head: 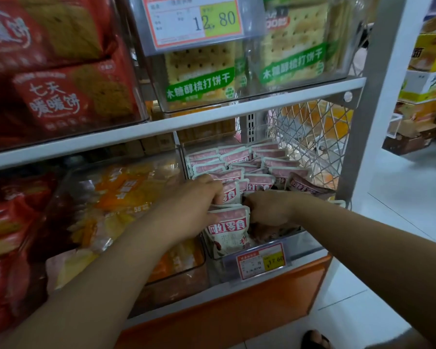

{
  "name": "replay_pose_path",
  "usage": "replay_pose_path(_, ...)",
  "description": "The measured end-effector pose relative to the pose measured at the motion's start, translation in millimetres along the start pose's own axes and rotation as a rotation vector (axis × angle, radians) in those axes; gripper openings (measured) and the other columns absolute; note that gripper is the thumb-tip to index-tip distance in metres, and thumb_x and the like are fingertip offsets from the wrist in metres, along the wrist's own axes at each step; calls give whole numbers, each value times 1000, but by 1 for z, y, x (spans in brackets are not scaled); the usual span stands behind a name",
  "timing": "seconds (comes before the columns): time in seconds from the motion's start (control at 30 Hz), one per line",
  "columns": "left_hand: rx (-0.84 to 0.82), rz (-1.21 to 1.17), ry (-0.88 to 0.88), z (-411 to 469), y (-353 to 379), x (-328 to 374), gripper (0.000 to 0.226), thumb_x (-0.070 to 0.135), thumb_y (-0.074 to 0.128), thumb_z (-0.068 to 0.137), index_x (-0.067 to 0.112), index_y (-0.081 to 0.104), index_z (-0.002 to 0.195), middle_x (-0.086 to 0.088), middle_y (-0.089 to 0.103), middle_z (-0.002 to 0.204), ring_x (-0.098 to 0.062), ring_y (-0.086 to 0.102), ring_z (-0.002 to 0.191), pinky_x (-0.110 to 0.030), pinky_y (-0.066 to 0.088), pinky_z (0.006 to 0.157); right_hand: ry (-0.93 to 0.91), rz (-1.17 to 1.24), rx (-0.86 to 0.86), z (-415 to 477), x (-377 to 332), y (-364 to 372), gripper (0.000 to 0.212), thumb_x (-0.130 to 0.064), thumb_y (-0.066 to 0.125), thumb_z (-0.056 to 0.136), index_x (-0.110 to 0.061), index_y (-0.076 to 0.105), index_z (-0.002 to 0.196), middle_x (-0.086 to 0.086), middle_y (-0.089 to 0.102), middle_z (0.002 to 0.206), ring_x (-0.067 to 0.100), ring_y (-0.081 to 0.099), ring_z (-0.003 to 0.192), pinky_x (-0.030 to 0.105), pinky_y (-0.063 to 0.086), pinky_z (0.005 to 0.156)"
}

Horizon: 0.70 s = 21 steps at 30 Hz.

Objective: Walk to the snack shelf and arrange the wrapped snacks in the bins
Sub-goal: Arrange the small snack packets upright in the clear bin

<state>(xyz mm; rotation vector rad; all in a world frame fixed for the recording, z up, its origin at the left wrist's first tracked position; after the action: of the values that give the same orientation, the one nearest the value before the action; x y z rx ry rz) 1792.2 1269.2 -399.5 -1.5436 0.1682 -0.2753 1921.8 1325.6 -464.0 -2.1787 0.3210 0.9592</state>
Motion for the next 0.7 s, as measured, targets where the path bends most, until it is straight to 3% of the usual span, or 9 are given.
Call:
replay_pose_path(0.1,-14,3,11,-2,-1,0,20,35,64,84,32,44,86,11,47,103,-11,49,96,-38,33,97,7,-24,85,3,4,0,13,-2,48,93,-9,58,88,14,67,91,23,67,72,30,57,62)
replay_pose_path(0.2,-21,12,6,-3,2,0,20,35,64,85,33,45,89,12,48,104,-11,49,102,-43,27,107,6,-58,134,6,5,-4,14,3,47,91,0,61,92,18,69,88,28,69,72,33,57,61)
replay_pose_path(0.37,-5,21,9,-4,4,-1,21,36,64,85,35,46,96,14,47,110,-12,46,113,-46,21,112,-11,-103,148,3,2,-9,23,-3,53,90,-13,62,71,-9,61,44,-1,56,39,11,42,42)
replay_pose_path(0.47,4,31,7,-4,5,-2,23,36,63,86,33,50,105,13,48,114,-13,45,115,-46,20,112,-28,-135,93,1,0,-6,10,1,60,84,-7,66,86,-2,70,65,4,64,53,16,52,52)
replay_pose_path(0.53,9,28,5,-4,5,-3,24,36,63,86,33,50,106,13,48,115,-12,45,116,-45,18,112,-22,-148,78,1,0,-3,19,2,63,82,-5,65,100,7,72,87,11,68,63,22,57,61)
replay_pose_path(0.6,8,36,6,-4,4,-3,23,36,62,86,33,50,106,13,47,115,-12,44,116,-43,18,112,-38,-268,132,1,-3,-1,16,-3,61,84,-5,65,100,11,71,93,12,66,63,20,54,59)
replay_pose_path(0.7,-7,69,-1,-6,2,-3,24,46,59,85,34,45,100,14,44,109,-12,45,113,-42,20,110,-102,-553,303,-1,-10,-4,17,-9,59,85,-3,69,99,12,70,99,21,65,84,24,46,66)
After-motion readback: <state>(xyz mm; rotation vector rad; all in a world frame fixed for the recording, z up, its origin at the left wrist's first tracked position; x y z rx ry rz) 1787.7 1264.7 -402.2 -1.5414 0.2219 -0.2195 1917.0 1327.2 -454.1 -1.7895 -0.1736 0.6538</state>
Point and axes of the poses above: each hand's wrist, its own z-axis towards the middle knuckle, its own y-axis out of the palm, x = y × z, the point moved 4 cm from there along z, towards the middle knuckle
